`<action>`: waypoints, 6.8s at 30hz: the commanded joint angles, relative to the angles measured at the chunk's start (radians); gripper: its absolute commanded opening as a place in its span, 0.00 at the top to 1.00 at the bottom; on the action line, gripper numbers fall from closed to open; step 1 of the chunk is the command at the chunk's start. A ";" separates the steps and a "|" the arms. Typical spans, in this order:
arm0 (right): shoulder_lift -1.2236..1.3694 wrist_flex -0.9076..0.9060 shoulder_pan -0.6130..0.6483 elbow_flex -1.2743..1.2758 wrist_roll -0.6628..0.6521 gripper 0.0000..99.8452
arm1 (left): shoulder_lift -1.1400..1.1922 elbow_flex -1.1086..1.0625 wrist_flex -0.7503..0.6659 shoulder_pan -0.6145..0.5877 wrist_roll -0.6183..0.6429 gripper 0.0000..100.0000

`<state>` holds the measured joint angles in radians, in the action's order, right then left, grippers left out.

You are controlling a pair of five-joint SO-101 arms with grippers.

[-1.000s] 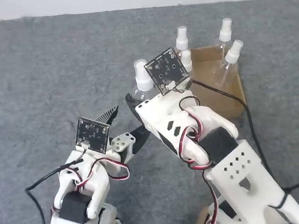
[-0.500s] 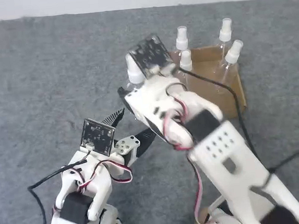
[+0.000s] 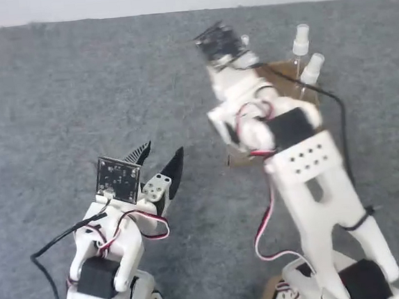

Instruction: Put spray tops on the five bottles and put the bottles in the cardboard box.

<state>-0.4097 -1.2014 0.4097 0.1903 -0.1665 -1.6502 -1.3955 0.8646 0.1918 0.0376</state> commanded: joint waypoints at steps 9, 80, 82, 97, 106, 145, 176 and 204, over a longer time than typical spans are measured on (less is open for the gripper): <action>-0.160 0.120 -0.294 0.107 -0.095 0.99 | -0.014 0.002 -0.032 0.000 -0.005 0.81; 0.018 1.000 -0.211 0.721 0.064 0.99 | -0.014 -0.024 -0.055 0.006 -0.005 0.81; 0.018 1.000 -0.213 0.721 0.064 0.99 | -0.014 -0.024 -0.055 0.006 -0.005 0.81; 0.016 0.998 -0.213 0.723 0.064 0.88 | -0.014 -0.024 -0.055 0.006 -0.005 0.81; 0.015 0.958 -0.205 0.704 0.064 0.83 | -0.014 -0.024 -0.055 0.006 -0.005 0.81; -0.966 0.163 -0.260 0.726 -0.031 1.00 | -0.071 0.079 -0.049 -0.259 0.000 0.83; -1.408 0.096 -0.354 1.487 0.051 0.98 | -0.172 -0.289 0.080 -0.612 -0.006 0.98; -1.406 -0.038 -0.360 1.493 0.052 0.98 | -0.173 -0.289 0.397 -0.611 0.000 0.98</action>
<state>-1.7983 -1.2321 0.0614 1.6617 -0.1174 -1.8067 -1.6916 1.2574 -0.4158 0.0376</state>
